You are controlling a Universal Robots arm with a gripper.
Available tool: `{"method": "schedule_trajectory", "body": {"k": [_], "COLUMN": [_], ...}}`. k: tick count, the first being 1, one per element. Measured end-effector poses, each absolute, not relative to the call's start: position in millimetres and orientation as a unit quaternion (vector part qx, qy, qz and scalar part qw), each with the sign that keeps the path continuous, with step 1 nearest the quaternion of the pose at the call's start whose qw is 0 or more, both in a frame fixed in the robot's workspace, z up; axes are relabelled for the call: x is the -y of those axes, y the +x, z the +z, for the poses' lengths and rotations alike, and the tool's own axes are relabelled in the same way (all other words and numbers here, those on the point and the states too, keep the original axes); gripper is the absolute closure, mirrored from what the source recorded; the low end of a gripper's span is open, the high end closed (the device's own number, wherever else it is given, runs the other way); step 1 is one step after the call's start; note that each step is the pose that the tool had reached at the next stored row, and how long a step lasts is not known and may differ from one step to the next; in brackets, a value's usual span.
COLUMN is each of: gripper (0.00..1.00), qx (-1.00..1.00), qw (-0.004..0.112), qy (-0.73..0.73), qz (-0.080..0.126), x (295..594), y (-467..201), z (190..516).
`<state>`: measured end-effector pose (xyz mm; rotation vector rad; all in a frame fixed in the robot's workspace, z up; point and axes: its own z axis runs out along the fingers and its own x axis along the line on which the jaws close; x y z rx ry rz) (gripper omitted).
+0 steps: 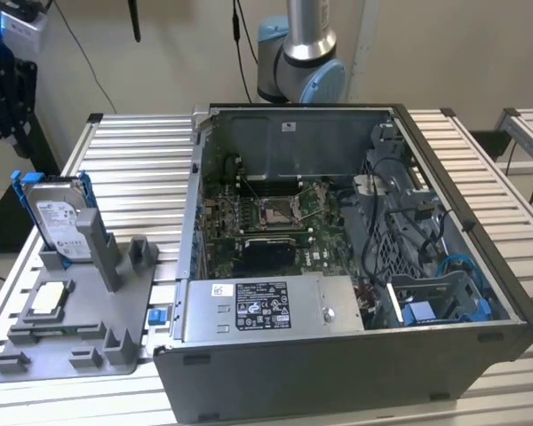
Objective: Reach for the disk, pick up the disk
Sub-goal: 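Pick up the disk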
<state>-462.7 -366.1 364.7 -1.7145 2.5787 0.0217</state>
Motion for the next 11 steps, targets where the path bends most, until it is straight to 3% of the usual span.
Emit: {"method": "schedule_trajectory", "body": {"k": [11], "gripper": [1.0], "qx": [-0.773], "qw": [0.023], "qy": [-0.634], "qz": [0.009], "x": [366.1], "y": [-463.3], "z": [364.8]}}
